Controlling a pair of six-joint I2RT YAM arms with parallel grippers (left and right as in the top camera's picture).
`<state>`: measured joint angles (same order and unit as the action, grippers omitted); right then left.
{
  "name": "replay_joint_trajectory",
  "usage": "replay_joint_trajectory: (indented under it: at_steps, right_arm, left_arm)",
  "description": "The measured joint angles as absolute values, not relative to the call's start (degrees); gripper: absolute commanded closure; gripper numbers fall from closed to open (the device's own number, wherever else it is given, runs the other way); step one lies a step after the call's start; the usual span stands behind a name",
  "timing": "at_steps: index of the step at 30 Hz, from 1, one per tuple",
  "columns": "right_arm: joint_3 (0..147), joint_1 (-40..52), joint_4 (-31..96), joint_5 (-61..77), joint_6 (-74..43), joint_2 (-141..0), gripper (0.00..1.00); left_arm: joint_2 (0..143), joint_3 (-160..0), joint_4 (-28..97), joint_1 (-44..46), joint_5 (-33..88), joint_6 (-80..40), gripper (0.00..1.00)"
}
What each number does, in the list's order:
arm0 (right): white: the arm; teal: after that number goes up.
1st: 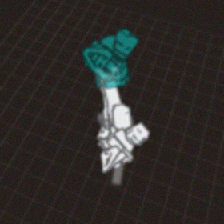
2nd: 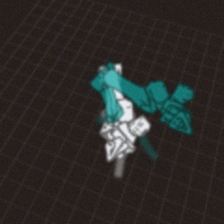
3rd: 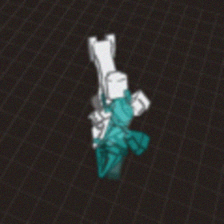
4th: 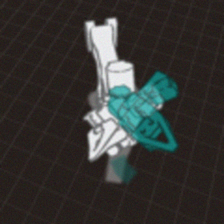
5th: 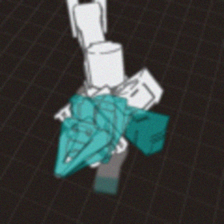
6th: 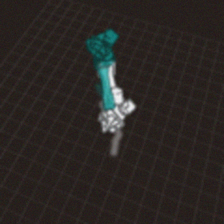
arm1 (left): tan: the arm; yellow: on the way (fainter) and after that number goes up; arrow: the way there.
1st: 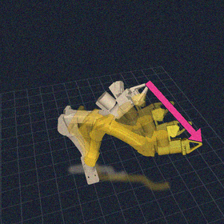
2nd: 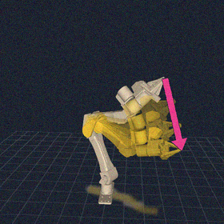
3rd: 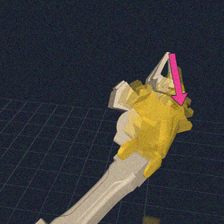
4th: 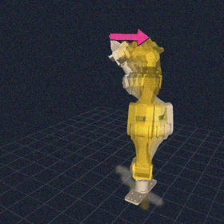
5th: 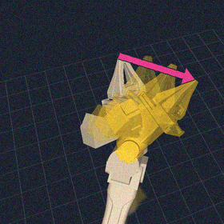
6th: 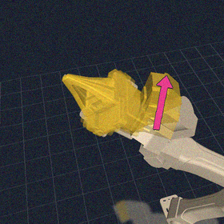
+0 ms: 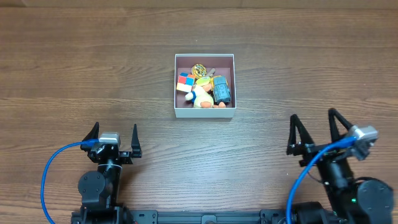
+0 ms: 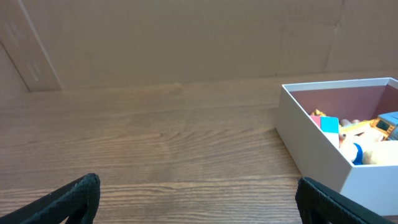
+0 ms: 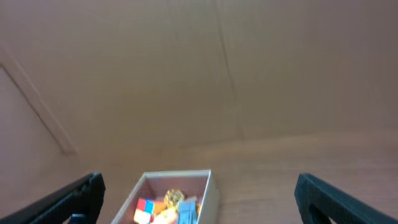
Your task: Pack container
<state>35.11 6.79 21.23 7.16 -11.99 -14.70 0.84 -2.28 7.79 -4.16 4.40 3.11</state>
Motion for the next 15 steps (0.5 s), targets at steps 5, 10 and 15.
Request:
replay_joint_trajectory:
  at_steps: [5, 10, 15]
  right_arm:
    - [22.7, 6.8, 5.5, 7.9, -11.9, -11.0, 0.00]
    - [16.7, 6.8, 0.4, 8.0, -12.0, -10.2, 0.00]
    - [13.6, 6.5, -1.9, 7.0, -12.0, -7.9, 0.00]
  left_arm:
    - [0.8, -2.3, 7.7, -4.2, 4.4, 3.1, 0.00]
    - [0.8, -2.3, 7.7, -4.2, 4.4, 3.1, 0.00]
    - [0.9, -2.3, 7.7, -4.2, 4.4, 3.1, 0.00]
